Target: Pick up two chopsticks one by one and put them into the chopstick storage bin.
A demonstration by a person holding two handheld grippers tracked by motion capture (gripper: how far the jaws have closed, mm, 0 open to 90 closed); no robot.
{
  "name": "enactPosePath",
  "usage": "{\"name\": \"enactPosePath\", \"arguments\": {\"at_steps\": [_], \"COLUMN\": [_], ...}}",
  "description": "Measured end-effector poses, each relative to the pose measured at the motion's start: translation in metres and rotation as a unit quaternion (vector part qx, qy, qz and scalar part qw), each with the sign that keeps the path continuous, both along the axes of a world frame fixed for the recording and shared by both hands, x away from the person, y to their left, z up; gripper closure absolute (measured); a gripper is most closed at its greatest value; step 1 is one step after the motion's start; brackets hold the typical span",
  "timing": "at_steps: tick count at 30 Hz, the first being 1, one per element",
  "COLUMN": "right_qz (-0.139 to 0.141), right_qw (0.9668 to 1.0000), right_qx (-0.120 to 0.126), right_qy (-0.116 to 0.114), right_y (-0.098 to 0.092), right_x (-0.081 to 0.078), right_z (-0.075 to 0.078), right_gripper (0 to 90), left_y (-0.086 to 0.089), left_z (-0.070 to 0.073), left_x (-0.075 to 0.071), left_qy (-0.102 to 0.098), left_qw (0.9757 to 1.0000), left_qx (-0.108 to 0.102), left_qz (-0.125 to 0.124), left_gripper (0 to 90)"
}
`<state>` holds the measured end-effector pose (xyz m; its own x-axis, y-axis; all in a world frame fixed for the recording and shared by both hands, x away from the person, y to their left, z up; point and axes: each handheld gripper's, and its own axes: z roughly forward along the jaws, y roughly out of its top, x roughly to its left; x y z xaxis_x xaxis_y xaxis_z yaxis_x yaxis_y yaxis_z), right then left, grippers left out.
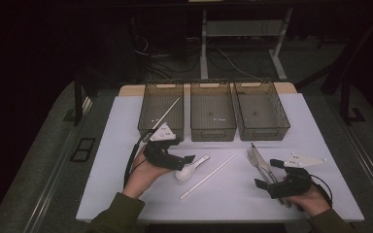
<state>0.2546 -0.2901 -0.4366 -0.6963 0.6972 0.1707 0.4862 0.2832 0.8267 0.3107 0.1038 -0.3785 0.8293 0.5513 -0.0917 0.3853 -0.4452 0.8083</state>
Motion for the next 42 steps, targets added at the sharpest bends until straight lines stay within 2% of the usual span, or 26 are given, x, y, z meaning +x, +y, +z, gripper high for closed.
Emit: {"name": "enactPosePath", "arguments": {"at_steps": [3,5,8,9,11,13,18,22,25,29,36,39,40,42], "right_qz": [0.001,0.000,-0.001,-0.001,0.000,-0.001,-0.001,-0.001,-0.001,0.000,-0.001,0.000,-0.001,-0.001], "right_qw": [1.0000,1.0000,1.0000,1.0000,1.0000,1.0000,1.0000,1.0000,1.0000,1.0000,1.0000,1.0000,1.0000,1.0000], "right_qx": [0.000,0.001,0.001,0.000,0.000,-0.001,-0.001,-0.001,-0.001,-0.002,-0.002,-0.002,-0.002,-0.002], "right_qy": [-0.001,-0.001,0.000,0.000,0.001,0.000,0.000,0.000,0.000,0.000,0.002,0.000,0.000,-0.001], "right_y": [0.000,0.000,0.000,0.000,0.000,0.000,0.000,0.000,0.000,0.000,0.000,0.000,0.000,0.000], "right_x": [-0.001,-0.001,0.000,0.000,0.000,0.000,0.000,0.000,0.000,0.000,0.000,0.000,0.000,0.000], "right_z": [0.000,0.000,0.000,0.000,0.000,0.000,0.000,0.000,0.000,0.000,0.000,0.000,0.000,0.000], "right_gripper": [1.7,1.7,1.7,1.7,1.7,1.7,1.7,1.7,1.7,1.7,1.7,1.7,1.7,1.7], "left_y": [-0.005,-0.008,-0.014,-0.017,-0.023,-0.029,-0.038,-0.045,-0.050,-0.055,-0.057,-0.058,-0.058,-0.059], "left_z": [-0.008,-0.013,-0.021,-0.024,-0.029,-0.032,-0.040,-0.047,-0.051,-0.056,-0.063,-0.065,-0.066,-0.067], "left_x": [-0.007,-0.012,-0.017,-0.018,-0.019,-0.021,-0.020,-0.018,-0.018,-0.019,-0.016,-0.016,-0.015,-0.016], "left_qy": [0.004,0.005,0.011,0.016,0.013,0.014,0.013,0.029,0.039,0.043,0.063,0.068,0.064,0.071], "left_qw": [1.0000,0.9999,0.9997,0.9995,0.9994,0.9991,0.9991,0.9988,0.9980,0.9973,0.9970,0.9967,0.9966,0.9962], "left_qx": [-0.003,0.003,-0.003,-0.001,0.009,0.013,0.021,0.016,0.023,0.033,0.025,0.029,0.036,0.037], "left_qz": [-0.004,-0.010,-0.020,-0.027,-0.030,-0.037,-0.034,-0.036,-0.044,-0.050,-0.036,-0.034,-0.038,-0.034], "left_gripper": [22.2,24.0,31.5,34.6,41.4,46.8,57.1,63.6,68.0,72.0,76.2,77.1,77.4,78.1]}}
